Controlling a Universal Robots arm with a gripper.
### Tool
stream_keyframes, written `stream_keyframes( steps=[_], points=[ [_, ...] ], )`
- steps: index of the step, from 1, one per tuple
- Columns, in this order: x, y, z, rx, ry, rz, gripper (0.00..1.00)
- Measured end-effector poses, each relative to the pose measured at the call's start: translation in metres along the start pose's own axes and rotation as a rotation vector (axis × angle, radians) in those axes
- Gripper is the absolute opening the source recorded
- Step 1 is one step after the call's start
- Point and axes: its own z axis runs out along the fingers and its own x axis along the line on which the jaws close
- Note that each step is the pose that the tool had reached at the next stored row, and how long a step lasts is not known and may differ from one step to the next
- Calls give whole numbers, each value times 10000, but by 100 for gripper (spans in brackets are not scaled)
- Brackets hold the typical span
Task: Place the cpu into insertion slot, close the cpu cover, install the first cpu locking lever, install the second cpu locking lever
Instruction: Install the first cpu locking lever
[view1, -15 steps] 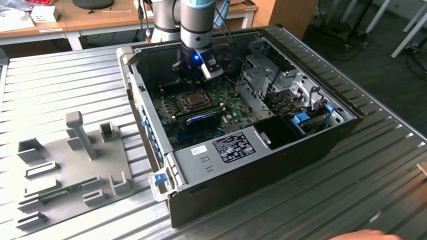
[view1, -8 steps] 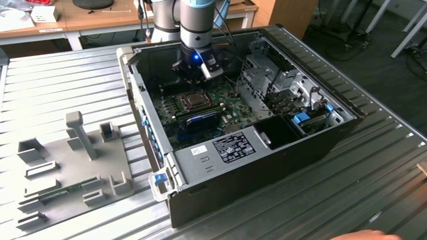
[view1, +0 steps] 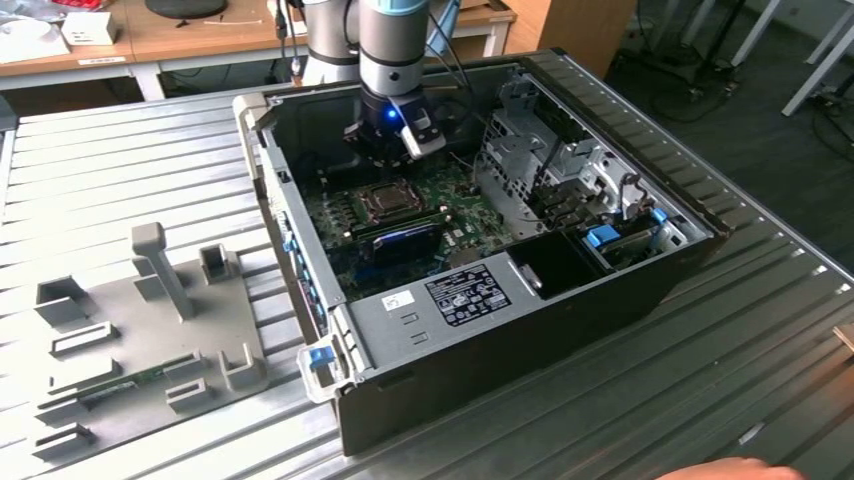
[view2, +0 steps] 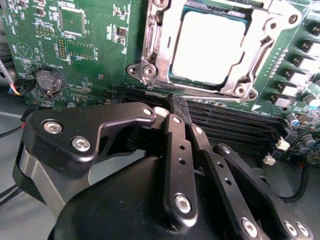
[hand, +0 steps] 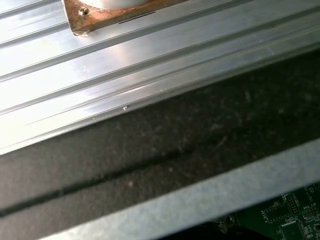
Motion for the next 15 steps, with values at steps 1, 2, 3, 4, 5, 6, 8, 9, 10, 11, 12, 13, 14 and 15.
stream_keyframes(
  steps=[1, 2, 3, 4, 5, 6, 8, 9, 10, 11, 12, 13, 14, 15],
  points=[
    [1, 0, 0, 7, -7, -1, 11],
    [1, 0, 1, 18, -19, -2, 11],
    [1, 1, 1, 35, -32, -3, 11],
    [1, 0, 0, 56, -45, -5, 11],
    [1, 0, 0, 80, -58, -6, 11],
    [1, 0, 0, 101, -69, -7, 11],
    [1, 0, 0, 141, -91, -8, 11],
    [1, 0, 0, 161, -101, -8, 11],
    [1, 0, 0, 182, -112, -9, 11],
    [1, -1, 0, 208, -125, -10, 11],
    [1, -1, 0, 235, -137, -11, 11],
    [1, -1, 0, 261, -151, -12, 11],
    [0, -1, 0, 274, -161, -15, 11],
    [1, -1, 0, 278, -166, -16, 11]
  ],
)
